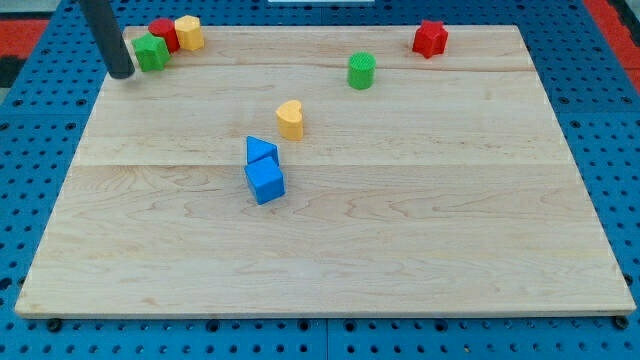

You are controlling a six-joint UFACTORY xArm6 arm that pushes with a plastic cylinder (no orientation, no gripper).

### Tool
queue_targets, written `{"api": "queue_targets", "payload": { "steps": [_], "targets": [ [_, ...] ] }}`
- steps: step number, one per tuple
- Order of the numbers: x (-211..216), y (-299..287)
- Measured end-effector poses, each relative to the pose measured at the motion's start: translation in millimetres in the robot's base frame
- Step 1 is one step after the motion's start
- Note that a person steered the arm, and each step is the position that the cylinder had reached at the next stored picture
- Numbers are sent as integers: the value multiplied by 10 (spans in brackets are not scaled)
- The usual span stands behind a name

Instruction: Push green circle to the right of the green star

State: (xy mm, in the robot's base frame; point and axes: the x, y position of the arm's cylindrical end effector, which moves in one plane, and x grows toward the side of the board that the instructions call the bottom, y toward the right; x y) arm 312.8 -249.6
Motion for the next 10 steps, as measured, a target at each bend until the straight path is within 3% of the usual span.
{"api": "queue_targets", "payload": {
  "steps": [1,3,4,5,8,10],
  "targets": [
    [196,851],
    [160,2729],
    [138,2976],
    [-166,3196],
    [-796,3245],
    [-819,1993]
  ]
}}
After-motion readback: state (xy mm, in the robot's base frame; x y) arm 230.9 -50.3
